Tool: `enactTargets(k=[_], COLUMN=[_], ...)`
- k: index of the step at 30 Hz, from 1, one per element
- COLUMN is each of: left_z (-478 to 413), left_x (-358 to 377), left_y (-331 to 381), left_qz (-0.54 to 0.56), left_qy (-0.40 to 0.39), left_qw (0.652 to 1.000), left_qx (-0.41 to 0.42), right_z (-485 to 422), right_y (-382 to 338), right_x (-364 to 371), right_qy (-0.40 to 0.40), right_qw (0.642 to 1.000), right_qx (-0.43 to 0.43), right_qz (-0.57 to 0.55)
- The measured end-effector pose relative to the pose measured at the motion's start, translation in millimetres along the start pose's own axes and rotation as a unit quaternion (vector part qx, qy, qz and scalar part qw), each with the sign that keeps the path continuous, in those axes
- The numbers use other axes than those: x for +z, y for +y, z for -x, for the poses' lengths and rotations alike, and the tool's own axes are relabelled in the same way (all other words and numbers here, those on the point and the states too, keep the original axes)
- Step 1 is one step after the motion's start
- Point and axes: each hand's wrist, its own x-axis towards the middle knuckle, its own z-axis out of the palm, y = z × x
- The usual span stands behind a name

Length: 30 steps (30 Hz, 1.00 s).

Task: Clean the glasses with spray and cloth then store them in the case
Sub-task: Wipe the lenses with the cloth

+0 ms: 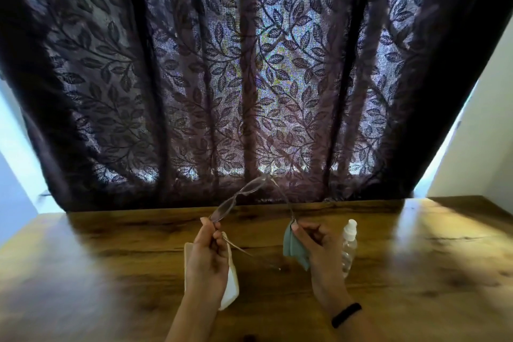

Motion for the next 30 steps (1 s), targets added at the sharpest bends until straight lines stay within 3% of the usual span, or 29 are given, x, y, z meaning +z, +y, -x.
enactTargets(k=[5, 15, 22, 30], left_z=[-2, -6, -4, -3], left_x=[-3, -3, -9, -8], left_y=[4, 11, 0, -6], left_qz=[-0.046, -0.143, -0.200, -0.107], left_qy=[-0.003, -0.011, -0.015, -0.013], left_qw=[0.999, 0.989, 0.979, 0.994], left_qx=[-0.001, -0.027, -0.026, -0.024], right_z=[-4, -32, -35, -34], right_y=[1, -26, -37, -35], right_x=[-5, 5, 12, 11], right_qy=[0.005, -0.007, -0.040, -0.065], right_qw=[0.999, 0.960, 0.927, 0.944], right_qx=[0.001, -0.167, -0.259, -0.225], right_qz=[0.050, 0.227, 0.269, 0.232])
